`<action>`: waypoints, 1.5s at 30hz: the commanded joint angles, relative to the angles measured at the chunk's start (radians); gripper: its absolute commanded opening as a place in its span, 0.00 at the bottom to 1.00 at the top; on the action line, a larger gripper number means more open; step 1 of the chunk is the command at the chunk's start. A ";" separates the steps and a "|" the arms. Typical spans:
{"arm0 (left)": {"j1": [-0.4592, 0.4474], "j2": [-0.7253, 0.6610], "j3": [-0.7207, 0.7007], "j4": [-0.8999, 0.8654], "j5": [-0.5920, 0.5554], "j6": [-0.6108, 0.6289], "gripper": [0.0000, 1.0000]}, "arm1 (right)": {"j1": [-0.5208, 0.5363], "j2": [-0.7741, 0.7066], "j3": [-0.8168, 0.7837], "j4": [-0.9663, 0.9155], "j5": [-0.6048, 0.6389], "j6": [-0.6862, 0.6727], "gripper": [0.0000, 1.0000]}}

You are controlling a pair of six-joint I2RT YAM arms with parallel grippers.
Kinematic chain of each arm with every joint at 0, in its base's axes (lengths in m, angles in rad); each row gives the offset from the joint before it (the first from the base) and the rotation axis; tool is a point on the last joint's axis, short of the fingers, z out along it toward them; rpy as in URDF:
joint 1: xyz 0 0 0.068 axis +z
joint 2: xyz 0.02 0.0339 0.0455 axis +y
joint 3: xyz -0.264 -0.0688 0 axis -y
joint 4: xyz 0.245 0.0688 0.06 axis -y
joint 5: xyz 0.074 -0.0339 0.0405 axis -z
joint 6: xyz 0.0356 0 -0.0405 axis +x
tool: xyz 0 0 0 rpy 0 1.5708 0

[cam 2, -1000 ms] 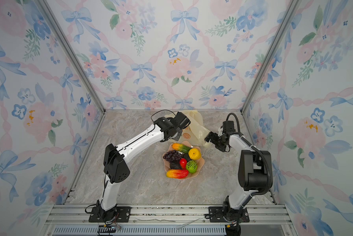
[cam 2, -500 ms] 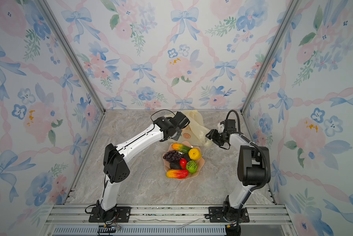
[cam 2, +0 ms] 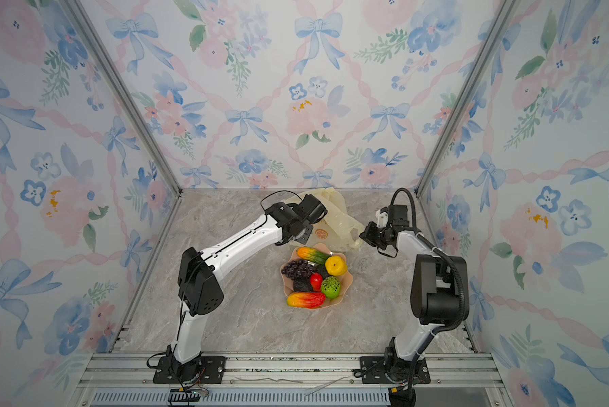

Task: Place the fruits into the plastic bag
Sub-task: Open the plastic bag at the top-left of the table.

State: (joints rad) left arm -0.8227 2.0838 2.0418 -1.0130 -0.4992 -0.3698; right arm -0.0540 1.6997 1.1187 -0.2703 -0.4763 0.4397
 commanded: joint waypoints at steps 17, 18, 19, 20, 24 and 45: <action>0.192 -0.407 0.282 0.055 -0.221 0.245 0.00 | 0.416 -0.195 0.846 -0.247 0.251 -0.123 0.00; 0.179 -0.459 0.200 0.087 -0.232 0.249 0.00 | 0.434 -0.217 0.798 -0.250 0.254 -0.116 0.00; 0.175 -0.507 0.116 0.111 -0.229 0.247 0.00 | 0.442 -0.228 0.760 -0.259 0.251 -0.103 0.00; 0.175 -0.546 0.048 0.118 -0.223 0.238 0.00 | 0.447 -0.240 0.715 -0.267 0.243 -0.093 0.00; 0.179 -0.706 -0.287 0.113 -0.193 0.148 0.00 | 0.474 -0.301 0.511 -0.309 0.229 -0.089 0.00; 0.449 -0.233 0.526 0.056 0.094 0.180 0.00 | 0.554 0.233 1.458 -0.398 0.304 -0.141 0.00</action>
State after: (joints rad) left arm -0.3752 1.7931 2.3455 -0.9478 -0.4473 -0.2123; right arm 0.4797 1.8629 2.3482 -0.6437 -0.2001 0.3355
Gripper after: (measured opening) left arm 0.050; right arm 0.045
